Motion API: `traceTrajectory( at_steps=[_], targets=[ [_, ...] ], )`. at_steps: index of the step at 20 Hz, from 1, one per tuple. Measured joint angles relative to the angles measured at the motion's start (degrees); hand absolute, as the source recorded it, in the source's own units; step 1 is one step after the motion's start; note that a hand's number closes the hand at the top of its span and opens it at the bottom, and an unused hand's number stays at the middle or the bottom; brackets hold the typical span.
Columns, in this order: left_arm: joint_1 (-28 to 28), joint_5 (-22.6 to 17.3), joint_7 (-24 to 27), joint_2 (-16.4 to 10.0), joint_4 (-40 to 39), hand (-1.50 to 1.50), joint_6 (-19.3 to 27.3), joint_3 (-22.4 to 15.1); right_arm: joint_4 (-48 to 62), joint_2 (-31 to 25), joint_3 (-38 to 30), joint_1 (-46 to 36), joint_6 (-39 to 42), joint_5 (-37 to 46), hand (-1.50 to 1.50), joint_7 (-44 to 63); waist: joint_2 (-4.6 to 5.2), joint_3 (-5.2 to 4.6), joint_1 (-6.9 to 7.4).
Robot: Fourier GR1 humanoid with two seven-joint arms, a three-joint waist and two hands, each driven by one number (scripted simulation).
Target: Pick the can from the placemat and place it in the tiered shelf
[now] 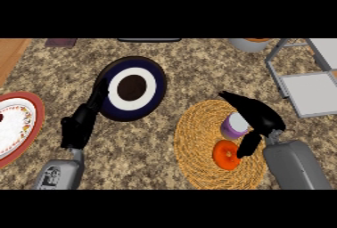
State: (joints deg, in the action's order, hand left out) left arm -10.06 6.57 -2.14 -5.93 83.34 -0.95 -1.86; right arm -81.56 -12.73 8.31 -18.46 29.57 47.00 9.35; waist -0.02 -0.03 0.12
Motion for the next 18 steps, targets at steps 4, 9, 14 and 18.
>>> traceTrajectory(
  at_steps=[4,9,14,18],
  targets=[
    [-0.04,0.46,0.26,0.57,-0.30,0.00,0.01,0.12,-0.53,-0.65,0.82,1.07,1.29,1.48,1.50,-1.46,-0.07,-0.07,-0.06],
    [0.90,1.52,1.71,1.39,-0.81,0.00,0.34,-0.43,-0.53,-2.00,2.78,2.38,-1.89,5.30,1.50,-5.85,-0.28,-0.25,-0.03],
    [0.32,2.44,0.35,2.05,-0.20,0.00,1.07,-0.33,-0.99,-1.91,1.91,3.24,-3.74,6.92,1.50,-8.70,-0.24,-0.23,-0.07],
    [0.09,2.39,0.45,1.71,-0.23,0.00,0.51,0.08,-3.13,-1.52,0.10,5.41,-4.65,6.29,1.50,-9.22,-0.16,-0.12,-0.20]
  ],
)
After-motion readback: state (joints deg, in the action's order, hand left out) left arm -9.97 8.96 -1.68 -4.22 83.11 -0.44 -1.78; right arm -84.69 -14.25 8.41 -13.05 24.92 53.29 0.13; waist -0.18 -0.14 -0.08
